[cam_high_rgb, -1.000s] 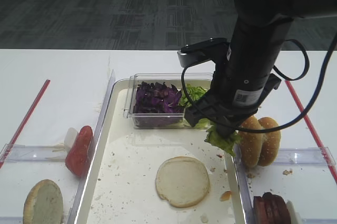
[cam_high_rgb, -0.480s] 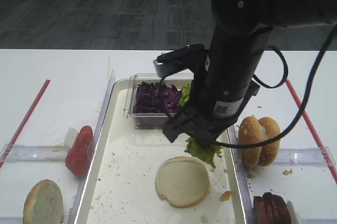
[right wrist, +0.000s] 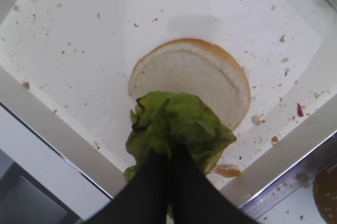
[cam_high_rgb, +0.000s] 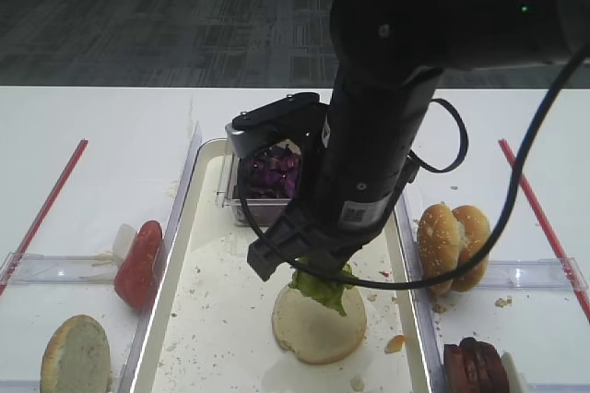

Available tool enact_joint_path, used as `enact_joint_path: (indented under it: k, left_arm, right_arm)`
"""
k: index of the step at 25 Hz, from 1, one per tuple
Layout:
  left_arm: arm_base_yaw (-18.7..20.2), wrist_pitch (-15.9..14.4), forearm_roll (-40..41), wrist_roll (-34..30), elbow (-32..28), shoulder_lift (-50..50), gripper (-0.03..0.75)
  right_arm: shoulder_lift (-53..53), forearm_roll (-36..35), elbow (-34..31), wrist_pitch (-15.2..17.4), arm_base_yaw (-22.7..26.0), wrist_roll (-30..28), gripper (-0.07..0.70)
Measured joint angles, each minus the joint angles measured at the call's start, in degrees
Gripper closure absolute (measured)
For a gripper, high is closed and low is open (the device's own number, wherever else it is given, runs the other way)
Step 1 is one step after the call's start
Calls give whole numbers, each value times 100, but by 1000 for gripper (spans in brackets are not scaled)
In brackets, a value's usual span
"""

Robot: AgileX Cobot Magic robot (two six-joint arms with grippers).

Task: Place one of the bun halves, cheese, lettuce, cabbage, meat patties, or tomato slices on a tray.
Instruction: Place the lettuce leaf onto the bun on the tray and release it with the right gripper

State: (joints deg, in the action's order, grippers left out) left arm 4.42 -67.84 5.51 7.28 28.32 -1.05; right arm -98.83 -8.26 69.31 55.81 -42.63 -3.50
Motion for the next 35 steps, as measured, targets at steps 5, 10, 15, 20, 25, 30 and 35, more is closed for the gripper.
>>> enact_joint_path:
  k: [5, 10, 15, 20, 25, 30, 35]
  left_arm:
    - [0, 0, 0, 0, -9, 0, 153]
    - [0, 0, 0, 0, -9, 0, 153]
    - [0, 0, 0, 0, -9, 0, 153]
    - [0, 0, 0, 0, -9, 0, 153]
    - [0, 0, 0, 0, -9, 0, 153]
    - [0, 0, 0, 0, -9, 0, 153]
    - [0, 0, 0, 0, -9, 0, 153]
  right_arm:
    - [-323, 11, 0, -67, 0, 0, 592]
    - [-599, 11, 0, -144, 0, 25, 593]
    - [-669, 11, 0, -221, 0, 12, 593]
    - [-669, 11, 0, -221, 0, 2, 594]
    - [-669, 11, 0, -221, 0, -9, 577]
    - [-669, 11, 0, -221, 0, -54, 436]
    - [-669, 11, 0, -221, 0, -197, 113]
